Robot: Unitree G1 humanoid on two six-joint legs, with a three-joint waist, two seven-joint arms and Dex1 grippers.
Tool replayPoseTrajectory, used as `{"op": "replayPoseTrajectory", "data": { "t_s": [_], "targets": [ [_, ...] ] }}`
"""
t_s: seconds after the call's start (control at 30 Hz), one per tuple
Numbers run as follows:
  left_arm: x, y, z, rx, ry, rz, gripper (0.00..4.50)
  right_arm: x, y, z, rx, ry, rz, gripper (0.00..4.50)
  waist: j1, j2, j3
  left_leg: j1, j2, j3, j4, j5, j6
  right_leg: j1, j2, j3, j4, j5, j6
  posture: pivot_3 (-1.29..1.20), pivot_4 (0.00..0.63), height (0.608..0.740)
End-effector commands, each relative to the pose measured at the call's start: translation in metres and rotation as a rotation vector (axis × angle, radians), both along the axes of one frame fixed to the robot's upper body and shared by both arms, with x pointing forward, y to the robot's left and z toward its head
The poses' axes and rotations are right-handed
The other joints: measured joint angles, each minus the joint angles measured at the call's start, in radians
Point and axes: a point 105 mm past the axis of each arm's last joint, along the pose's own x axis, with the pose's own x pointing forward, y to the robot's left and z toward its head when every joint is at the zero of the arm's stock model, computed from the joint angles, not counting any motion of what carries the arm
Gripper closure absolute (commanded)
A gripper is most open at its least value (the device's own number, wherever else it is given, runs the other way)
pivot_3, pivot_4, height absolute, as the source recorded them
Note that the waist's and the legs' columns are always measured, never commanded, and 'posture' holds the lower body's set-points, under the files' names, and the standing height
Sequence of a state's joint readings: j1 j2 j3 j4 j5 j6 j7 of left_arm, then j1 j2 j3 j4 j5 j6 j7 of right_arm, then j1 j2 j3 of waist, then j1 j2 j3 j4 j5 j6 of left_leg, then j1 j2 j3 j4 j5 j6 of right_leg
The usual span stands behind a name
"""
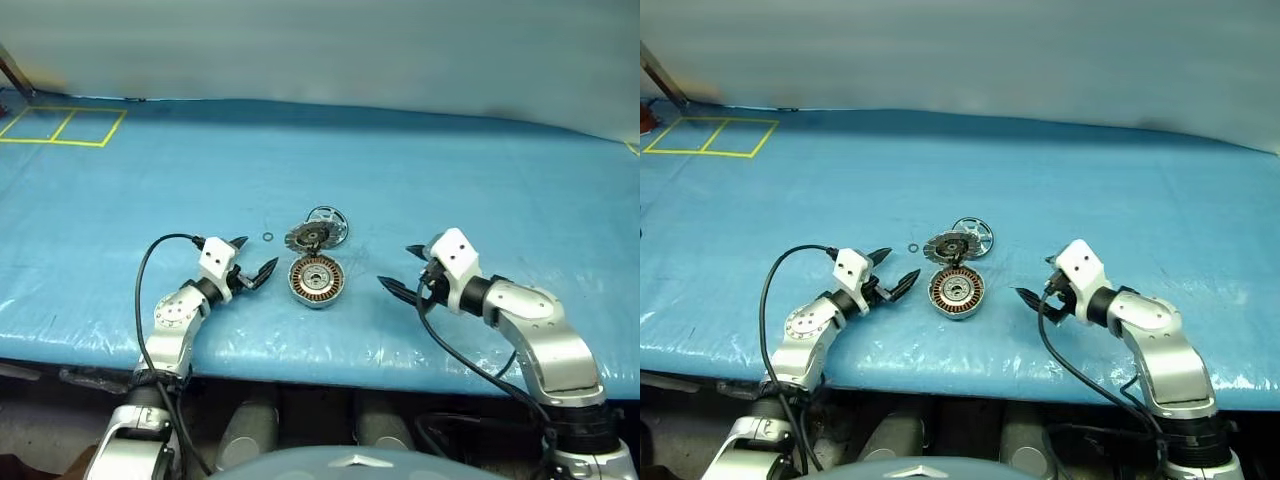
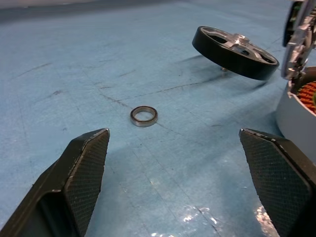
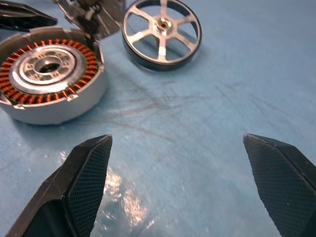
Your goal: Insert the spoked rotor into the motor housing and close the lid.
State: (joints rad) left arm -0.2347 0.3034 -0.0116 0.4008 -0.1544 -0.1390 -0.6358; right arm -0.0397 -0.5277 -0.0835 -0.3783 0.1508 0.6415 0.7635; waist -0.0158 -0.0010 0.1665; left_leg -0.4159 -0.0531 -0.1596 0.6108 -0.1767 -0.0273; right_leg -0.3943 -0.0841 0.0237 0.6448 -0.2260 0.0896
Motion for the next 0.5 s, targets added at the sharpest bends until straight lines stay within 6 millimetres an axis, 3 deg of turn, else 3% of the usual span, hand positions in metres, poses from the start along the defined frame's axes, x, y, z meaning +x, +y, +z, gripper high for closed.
{"op": "replayPoseTrajectory", "data": {
  "t_s": [0.03, 0.23, 0.47, 0.5],
  "targets": [
    [0.009, -0.002, 0.001, 0.046, -0.009, -0.031, 0.00, 0.003, -0.004, 0.009, 0.022, -0.048, -0.019, 0.02, -0.001, 0.000, 0.000, 0.000, 0.000, 0.000, 0.000, 0.000, 0.000, 0.000, 0.000, 0.000, 0.000, 0.000, 0.000, 0.00, 0.150, 0.740],
    [0.030, -0.005, -0.006, 0.100, 0.039, -0.022, 0.00, 0.004, -0.001, 0.009, 0.033, -0.051, -0.029, 0.02, 0.003, 0.000, 0.000, 0.000, -0.001, 0.000, 0.001, 0.000, 0.000, 0.001, 0.000, 0.000, 0.000, 0.001, 0.001, 0.00, 0.150, 0.740],
    [0.041, -0.017, -0.017, 0.110, 0.116, -0.047, 0.00, 0.004, 0.003, 0.007, 0.030, -0.046, -0.020, 0.02, 0.004, 0.000, 0.000, 0.000, -0.003, 0.000, 0.001, 0.000, 0.001, 0.002, -0.002, 0.000, 0.000, 0.001, 0.003, 0.00, 0.150, 0.740],
    [0.041, -0.019, -0.019, 0.110, 0.125, -0.056, 0.20, 0.004, 0.003, 0.008, 0.029, -0.047, -0.020, 0.01, 0.004, 0.000, 0.000, 0.001, -0.003, 0.000, 0.001, 0.001, 0.001, 0.002, -0.002, 0.000, 0.000, 0.001, 0.003, 0.00, 0.150, 0.740]
  ]
}}
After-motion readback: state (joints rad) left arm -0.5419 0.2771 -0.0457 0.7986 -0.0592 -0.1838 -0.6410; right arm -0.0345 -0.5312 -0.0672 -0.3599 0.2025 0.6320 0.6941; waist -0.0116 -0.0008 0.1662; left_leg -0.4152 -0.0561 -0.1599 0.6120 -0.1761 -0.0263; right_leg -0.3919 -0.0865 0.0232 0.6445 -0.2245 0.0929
